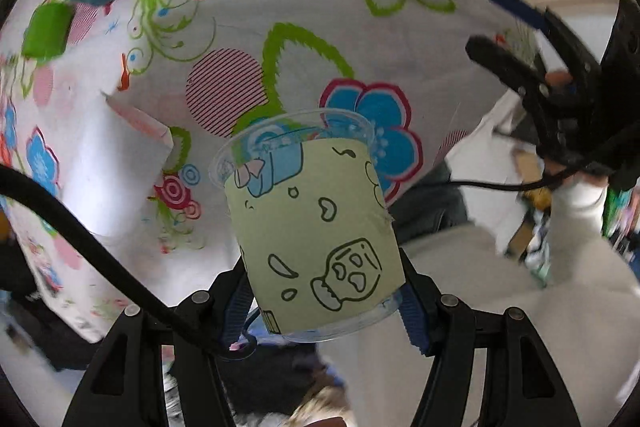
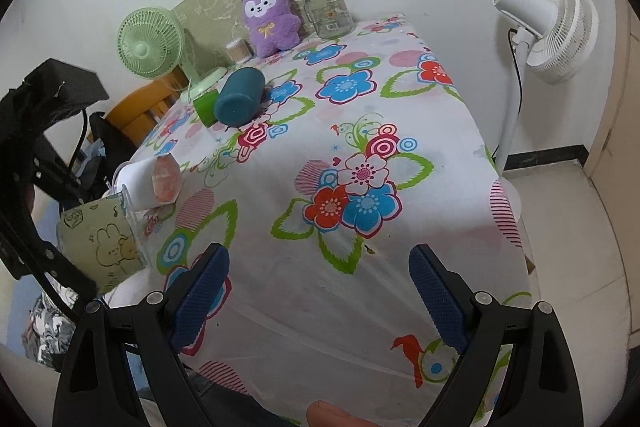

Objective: Flip cup upside down
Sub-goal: 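Rotate the held cup with the left gripper until its rim faces down, then lower the cup rim-down onto the tablecloth and open the left gripper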

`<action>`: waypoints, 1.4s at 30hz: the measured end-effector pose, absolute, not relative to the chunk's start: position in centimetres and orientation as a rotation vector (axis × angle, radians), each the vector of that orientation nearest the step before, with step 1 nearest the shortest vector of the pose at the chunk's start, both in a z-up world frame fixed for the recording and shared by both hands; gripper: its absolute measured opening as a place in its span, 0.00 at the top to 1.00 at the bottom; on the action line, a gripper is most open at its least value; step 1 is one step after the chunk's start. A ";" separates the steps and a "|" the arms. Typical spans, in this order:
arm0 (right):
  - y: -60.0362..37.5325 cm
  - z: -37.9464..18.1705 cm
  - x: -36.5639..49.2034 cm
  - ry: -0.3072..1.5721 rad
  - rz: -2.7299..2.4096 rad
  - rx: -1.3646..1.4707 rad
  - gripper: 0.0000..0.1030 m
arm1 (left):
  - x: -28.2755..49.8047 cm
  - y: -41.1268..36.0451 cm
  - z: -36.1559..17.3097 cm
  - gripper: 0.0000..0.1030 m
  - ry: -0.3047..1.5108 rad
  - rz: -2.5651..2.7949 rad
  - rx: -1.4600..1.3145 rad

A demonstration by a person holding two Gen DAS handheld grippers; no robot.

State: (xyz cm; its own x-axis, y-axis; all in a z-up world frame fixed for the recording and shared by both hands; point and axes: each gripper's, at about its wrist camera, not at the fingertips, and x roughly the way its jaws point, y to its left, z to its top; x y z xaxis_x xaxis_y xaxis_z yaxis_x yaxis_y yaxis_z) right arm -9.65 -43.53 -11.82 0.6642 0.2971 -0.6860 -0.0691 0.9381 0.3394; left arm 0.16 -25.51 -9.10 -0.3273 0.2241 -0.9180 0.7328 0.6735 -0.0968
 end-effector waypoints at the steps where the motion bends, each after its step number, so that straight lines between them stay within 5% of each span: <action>1: -43.5 -11.9 -9.7 0.818 0.212 0.297 0.10 | 0.3 -26.0 -9.3 0.36 1.894 -0.626 0.791; 14: -44.8 -13.1 -11.1 0.781 0.175 0.353 0.10 | 0.1 -33.6 -14.6 0.35 2.048 -0.661 1.108; 20: -44.8 -13.2 -11.3 0.764 0.176 0.332 0.10 | 1.3 -34.8 -14.3 0.22 2.033 -0.686 1.076; 42: -40.9 -9.8 -10.0 0.739 0.234 0.219 0.10 | 1.0 -30.1 -9.0 0.18 1.703 -0.742 0.874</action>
State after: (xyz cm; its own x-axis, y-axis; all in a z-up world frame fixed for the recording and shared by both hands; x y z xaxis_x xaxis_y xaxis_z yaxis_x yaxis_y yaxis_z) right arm -9.96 -40.87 -9.83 0.7155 0.2862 -0.6373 -0.1331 0.9514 0.2778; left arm 1.00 -30.15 -9.05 -0.1987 0.1965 -0.9602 0.8371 0.5436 -0.0619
